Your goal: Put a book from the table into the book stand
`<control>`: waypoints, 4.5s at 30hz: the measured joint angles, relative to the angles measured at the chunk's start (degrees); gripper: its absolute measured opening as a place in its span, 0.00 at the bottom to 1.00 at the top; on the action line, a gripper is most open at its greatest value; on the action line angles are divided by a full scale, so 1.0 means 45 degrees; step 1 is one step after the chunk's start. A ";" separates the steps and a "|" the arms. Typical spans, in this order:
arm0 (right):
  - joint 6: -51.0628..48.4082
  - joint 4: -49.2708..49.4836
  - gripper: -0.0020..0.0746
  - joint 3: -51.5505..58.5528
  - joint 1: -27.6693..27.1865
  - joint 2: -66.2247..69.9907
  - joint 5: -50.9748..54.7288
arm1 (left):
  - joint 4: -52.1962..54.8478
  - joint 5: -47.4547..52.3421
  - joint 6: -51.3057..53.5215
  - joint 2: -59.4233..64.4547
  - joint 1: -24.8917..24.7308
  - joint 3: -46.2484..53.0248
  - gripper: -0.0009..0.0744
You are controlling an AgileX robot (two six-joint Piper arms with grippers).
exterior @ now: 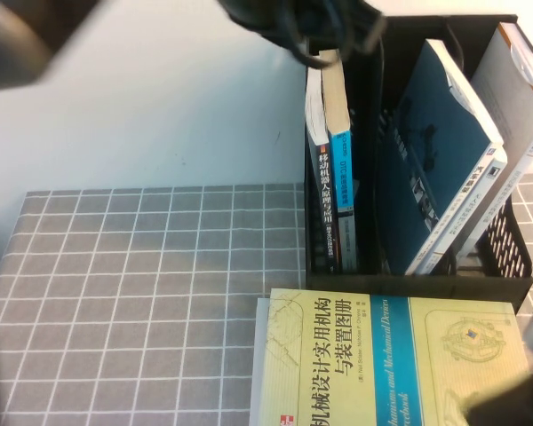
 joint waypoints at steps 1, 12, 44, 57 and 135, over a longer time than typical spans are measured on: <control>0.1271 -0.1481 0.02 -0.0218 0.0000 0.0000 0.0505 | 0.0000 0.0083 0.0102 -0.0351 0.0000 0.0227 0.01; 0.9951 -1.2295 0.02 -0.2660 0.0000 -0.1007 0.1564 | 0.0000 -0.1262 -0.0877 -0.5133 0.0000 0.6377 0.01; 0.9514 -1.0314 0.02 0.2717 0.0000 -1.1793 -0.1559 | 0.3296 -1.3164 -0.6207 -1.0514 0.0000 1.8249 0.01; 0.9514 -1.0314 0.02 0.2752 0.0000 -1.1803 -0.1386 | 0.3341 -1.3220 -0.6207 -1.0514 0.0000 1.8249 0.01; 0.9514 -1.0215 0.02 0.2773 0.0000 -1.1803 -0.1375 | -0.4426 -1.2021 0.0540 -2.2661 0.9091 2.9294 0.01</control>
